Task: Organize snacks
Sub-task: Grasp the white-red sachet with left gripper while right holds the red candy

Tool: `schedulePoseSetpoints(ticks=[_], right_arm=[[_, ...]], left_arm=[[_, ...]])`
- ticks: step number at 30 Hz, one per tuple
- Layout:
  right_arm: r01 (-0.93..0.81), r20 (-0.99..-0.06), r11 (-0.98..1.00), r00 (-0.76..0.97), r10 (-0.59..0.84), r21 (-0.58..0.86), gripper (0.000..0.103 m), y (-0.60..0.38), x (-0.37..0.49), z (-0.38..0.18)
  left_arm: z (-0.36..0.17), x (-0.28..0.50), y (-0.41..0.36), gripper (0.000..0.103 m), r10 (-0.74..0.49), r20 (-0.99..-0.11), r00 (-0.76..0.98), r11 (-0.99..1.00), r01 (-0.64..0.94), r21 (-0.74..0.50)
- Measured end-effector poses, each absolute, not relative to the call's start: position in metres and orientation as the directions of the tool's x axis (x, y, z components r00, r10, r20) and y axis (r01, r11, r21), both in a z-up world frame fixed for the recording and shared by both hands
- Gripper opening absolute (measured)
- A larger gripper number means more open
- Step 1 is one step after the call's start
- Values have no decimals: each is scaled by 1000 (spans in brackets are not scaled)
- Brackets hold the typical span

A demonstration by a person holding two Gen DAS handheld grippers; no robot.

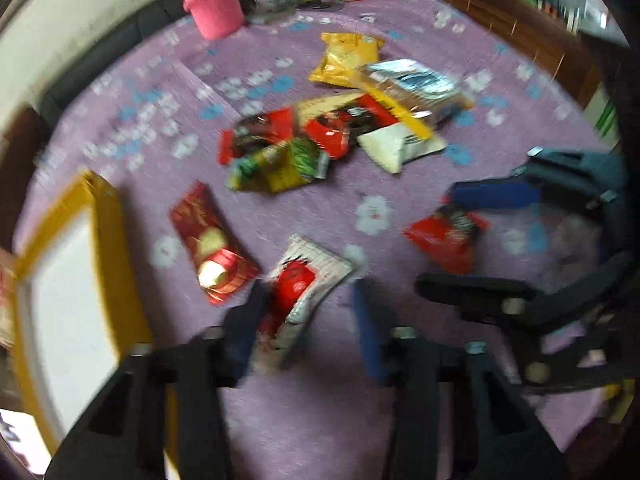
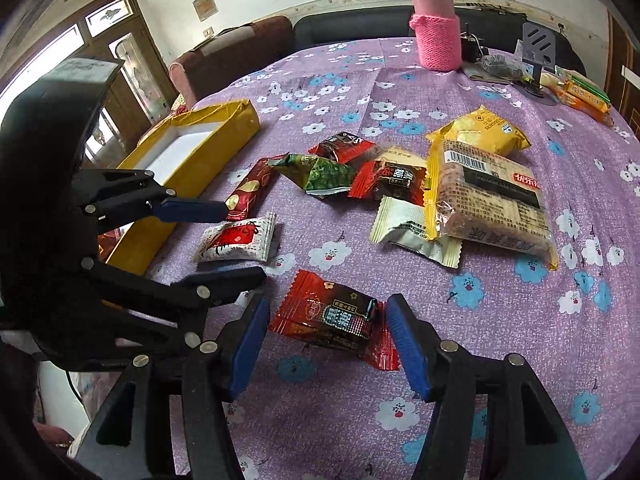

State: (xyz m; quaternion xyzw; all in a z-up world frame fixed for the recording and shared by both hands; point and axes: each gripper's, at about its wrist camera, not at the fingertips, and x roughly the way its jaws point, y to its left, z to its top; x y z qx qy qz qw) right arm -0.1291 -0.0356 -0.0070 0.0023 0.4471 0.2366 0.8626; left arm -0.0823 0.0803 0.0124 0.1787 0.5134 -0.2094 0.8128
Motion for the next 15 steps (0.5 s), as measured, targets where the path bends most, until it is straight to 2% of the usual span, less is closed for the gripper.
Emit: schedulePoseSetpoints(ticks=[1, 2, 3, 4, 5, 8, 9, 10, 12, 13, 15], right_arm=[[-408, -773, 890, 490, 402, 205, 55, -35, -130, -7], [-409, -775, 891, 492, 396, 196, 41, -35, -130, -7], [-411, -776, 890, 489, 398, 197, 40, -35, -131, -7], [-413, -775, 886, 481, 410, 212, 35, -37, -131, -7], [-413, -775, 884, 477, 416, 220, 21, -38, -131, -7], [-413, -777, 880, 464, 425, 234, 20, -43, -131, -9], [-411, -777, 881, 465, 425, 236, 22, -44, -131, -9], [-407, -774, 881, 467, 427, 241, 23, -46, -131, -8], [-397, -772, 885, 472, 425, 245, 32, -48, -129, -7], [-393, -770, 887, 478, 423, 243, 39, -48, -129, -6], [-391, -770, 891, 486, 413, 232, 42, -46, -128, -6]], left_arm=[[13, -84, 79, 29, -162, -910, 381, 849, 523, 68], [13, -87, 80, 29, -175, -914, 366, 848, 528, 49], [13, -91, 80, 29, -185, -916, 357, 843, 536, 38], [14, -95, 78, 29, -188, -917, 352, 838, 544, 37], [16, -100, 76, 29, -183, -916, 357, 835, 549, 47], [16, -104, 70, 30, -163, -908, 385, 835, 545, 81], [14, -102, 68, 33, -145, -908, 393, 838, 536, 98], [11, -100, 67, 42, -124, -906, 404, 845, 521, 117], [9, -94, 71, 52, -120, -897, 425, 865, 488, 116], [10, -93, 71, 52, -130, -893, 431, 875, 474, 101], [9, -90, 74, 50, -155, -887, 435, 892, 448, 63]])
